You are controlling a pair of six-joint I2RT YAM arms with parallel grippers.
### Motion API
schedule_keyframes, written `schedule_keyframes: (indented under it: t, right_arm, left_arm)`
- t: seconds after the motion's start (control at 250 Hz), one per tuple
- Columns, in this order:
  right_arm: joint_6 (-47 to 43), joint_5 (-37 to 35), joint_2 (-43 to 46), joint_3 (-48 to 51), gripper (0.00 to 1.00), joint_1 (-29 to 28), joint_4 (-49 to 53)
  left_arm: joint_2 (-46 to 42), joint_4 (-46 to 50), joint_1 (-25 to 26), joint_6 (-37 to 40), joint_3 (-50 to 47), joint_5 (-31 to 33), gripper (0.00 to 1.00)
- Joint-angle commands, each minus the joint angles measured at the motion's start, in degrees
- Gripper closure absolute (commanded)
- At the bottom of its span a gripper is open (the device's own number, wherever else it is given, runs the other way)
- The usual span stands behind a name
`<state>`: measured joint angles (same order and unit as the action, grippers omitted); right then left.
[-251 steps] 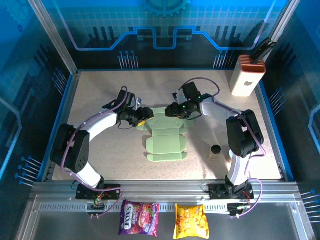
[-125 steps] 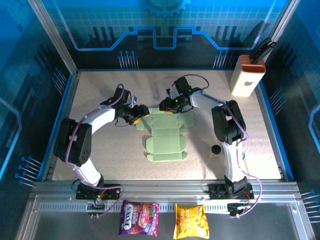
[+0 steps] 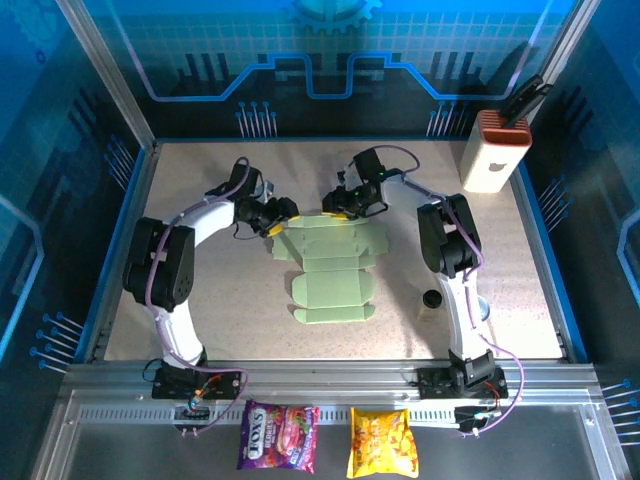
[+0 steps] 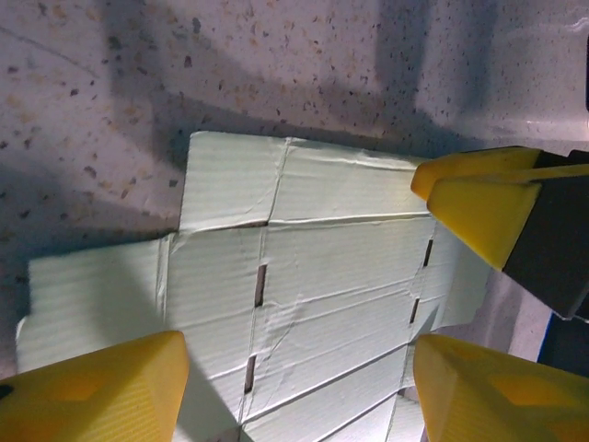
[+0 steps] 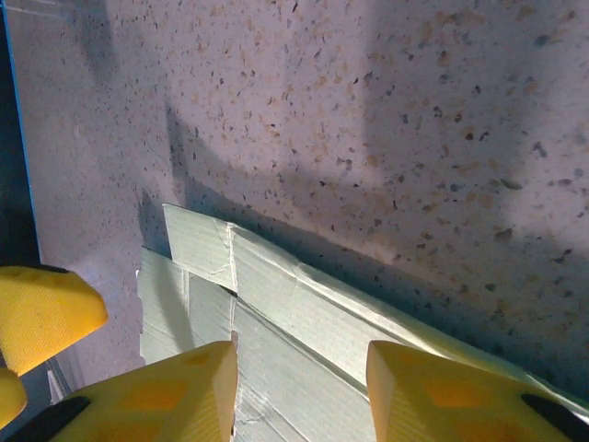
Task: Fold the paper box
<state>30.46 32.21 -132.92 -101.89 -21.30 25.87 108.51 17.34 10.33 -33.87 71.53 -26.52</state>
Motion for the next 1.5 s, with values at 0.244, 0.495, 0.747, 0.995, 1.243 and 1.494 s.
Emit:
schedule_keyframes:
  t: [0.244, 0.495, 0.747, 0.995, 1.243, 1.494]
  right_arm:
    - [1.35, 1.66, -3.57, 0.71, 0.58, 0.82, -0.57]
    - [2.17, 0.76, -3.57, 3.58, 0.58, 0.71, -1.35]
    - [2.13, 0.64, -3.35, 4.85, 0.59, 0.82, -1.69]
    - [2.24, 0.74, -3.07, 5.25, 0.59, 0.82, -1.87]
    - [2.47, 0.85, -2.73, 5.83, 0.59, 0.85, -2.41]
    - [2.49, 0.81, -2.17, 6.0, 0.59, 0.84, -2.49]
  left_arm:
    - [4.84, 1.69, -0.4, 1.02, 4.97, -1.59, 0.33]
    - [7.53, 3.91, -0.42, 1.78, 8.56, 0.4, 0.29]
    - [10.33, 5.58, -0.4, 1.7, 11.83, 2.62, 0.27]
    - [13.47, 7.42, -0.4, 1.31, 15.18, 2.6, 0.24]
    - [14.47, 7.12, -0.4, 0.57, 15.84, -0.02, 0.3]
    - [11.82, 4.81, -0.34, -0.85, 14.56, -1.74, 0.39]
